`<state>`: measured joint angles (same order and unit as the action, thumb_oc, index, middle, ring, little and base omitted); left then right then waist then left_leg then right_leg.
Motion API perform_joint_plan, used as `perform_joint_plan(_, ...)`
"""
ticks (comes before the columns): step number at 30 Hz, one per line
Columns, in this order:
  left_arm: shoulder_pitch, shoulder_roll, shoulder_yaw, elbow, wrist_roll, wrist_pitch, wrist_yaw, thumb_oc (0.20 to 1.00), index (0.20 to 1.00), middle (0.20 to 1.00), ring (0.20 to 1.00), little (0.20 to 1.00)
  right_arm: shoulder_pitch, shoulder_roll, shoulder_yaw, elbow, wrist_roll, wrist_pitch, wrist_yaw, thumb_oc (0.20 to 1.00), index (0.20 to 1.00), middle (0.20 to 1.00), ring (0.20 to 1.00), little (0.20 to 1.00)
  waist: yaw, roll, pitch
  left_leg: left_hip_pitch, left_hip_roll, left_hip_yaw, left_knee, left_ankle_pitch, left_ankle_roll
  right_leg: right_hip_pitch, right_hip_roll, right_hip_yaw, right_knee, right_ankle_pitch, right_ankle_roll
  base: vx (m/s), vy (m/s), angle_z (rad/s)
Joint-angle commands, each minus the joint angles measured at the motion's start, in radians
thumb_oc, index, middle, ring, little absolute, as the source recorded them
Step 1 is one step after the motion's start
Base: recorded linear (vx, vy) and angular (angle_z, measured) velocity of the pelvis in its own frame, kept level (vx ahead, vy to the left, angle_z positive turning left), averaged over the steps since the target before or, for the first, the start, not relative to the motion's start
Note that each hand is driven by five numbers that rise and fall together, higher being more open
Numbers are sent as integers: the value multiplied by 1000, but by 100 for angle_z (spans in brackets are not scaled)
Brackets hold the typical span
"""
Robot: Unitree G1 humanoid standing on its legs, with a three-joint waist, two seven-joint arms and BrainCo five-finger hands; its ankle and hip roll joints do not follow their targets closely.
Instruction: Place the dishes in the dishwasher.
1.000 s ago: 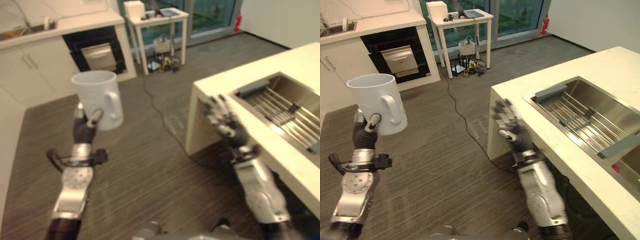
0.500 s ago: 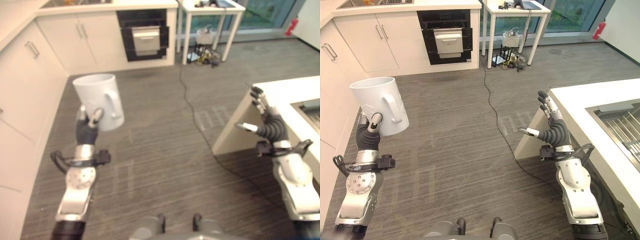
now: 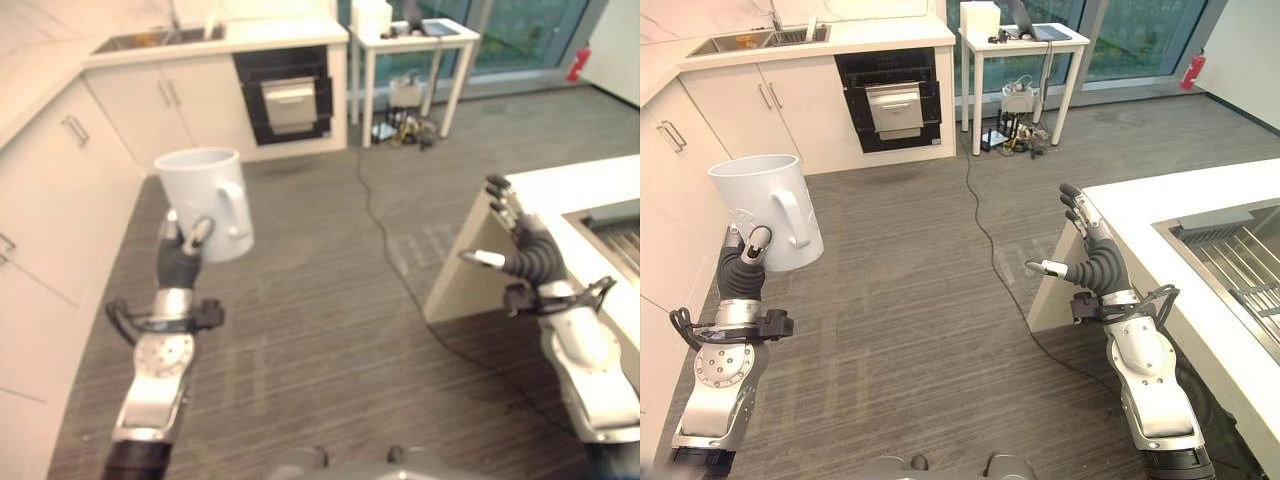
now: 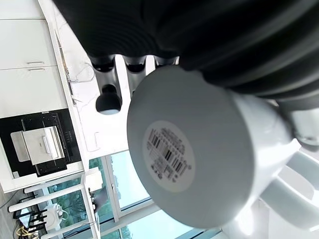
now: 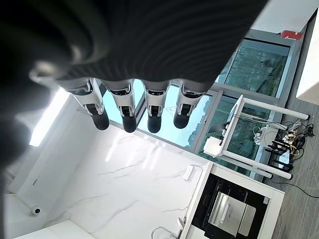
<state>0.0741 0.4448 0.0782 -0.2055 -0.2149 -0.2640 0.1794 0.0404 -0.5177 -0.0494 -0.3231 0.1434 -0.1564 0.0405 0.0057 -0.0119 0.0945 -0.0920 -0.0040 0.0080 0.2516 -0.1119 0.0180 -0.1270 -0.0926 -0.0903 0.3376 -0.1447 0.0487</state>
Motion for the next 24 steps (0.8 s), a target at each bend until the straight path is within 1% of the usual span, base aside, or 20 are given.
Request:
perform_joint_plan(1, -17, 40, 19, -78, -4, -58, -6, 200, 200, 200, 200, 200, -38, -8, 4, -28, 63, -39, 16, 1000, 1000, 1000, 1000, 1000, 2, -9, -26, 1, 21, 42, 48, -94, 5, 29, -8, -12, -38, 18, 31, 16, -43, -1)
perform_joint_plan(8, -26, 33, 10, -78, 4, -62, 30, 200, 200, 200, 200, 200, -39, -14, 16, -23, 66, -38, 27, 1000, 1000, 1000, 1000, 1000, 6, -7, -29, -4, 23, 27, 48, -85, -3, 36, 0, -22, -38, 7, 21, 15, -24, 4)
perform_joint_plan(13, -6, 23, 17, -81, 25, -60, 43, 200, 200, 200, 200, 200, -34, -8, 21, -17, 67, -40, 40, 1000, 1000, 1000, 1000, 1000, 26, -9, -29, -14, 23, 11, 48, -73, -8, 46, -5, -45, -38, -2, 15, 29, 15, 13)
perform_joint_plan(17, -1, 25, 34, -73, 16, -72, 47, 200, 200, 200, 200, 200, -49, -9, 35, -6, 54, -39, 34, 1000, 1000, 1000, 1000, 1000, 46, -9, -26, -25, 20, -6, 48, -62, -12, 55, -17, -78, -38, -8, 13, -8, 51, 26)
perform_joint_plan(20, 16, 21, 50, -82, 17, -78, 53, 200, 200, 200, 200, 200, -51, 2, 46, -16, 40, -52, 21, 1000, 1000, 1000, 1000, 1000, 61, -11, -24, -28, 18, -12, 48, -60, -14, 63, -29, -103, -38, -12, 14, -12, 40, 31)
perform_joint_plan(21, -67, -4, -5, -33, -3, -146, 135, 200, 200, 200, 200, 200, -5, 36, -34, 60, 67, -123, -92, 1000, 1000, 1000, 1000, 1000, -38, -22, -17, -8, 25, 79, 48, -71, -7, 18, 44, -12, -38, 14, -4, 15, 10, 36)
perform_joint_plan(22, -58, -5, 2, -31, -9, -149, 130, 200, 200, 200, 200, 200, 3, 34, -41, 60, 70, -132, -86, 1000, 1000, 1000, 1000, 1000, -38, -22, -24, -12, 26, 75, 48, -72, -8, 18, 44, -18, -38, 13, -4, 13, -1, 28)
perform_joint_plan(24, -55, -9, 6, -23, -17, -146, 118, 200, 200, 200, 200, 200, 10, 35, -49, 57, 74, -129, -90, 1000, 1000, 1000, 1000, 1000, -39, -21, -31, -19, 26, 71, 48, -72, -10, 19, 44, -27, -38, 9, -7, 3, -19, -2)
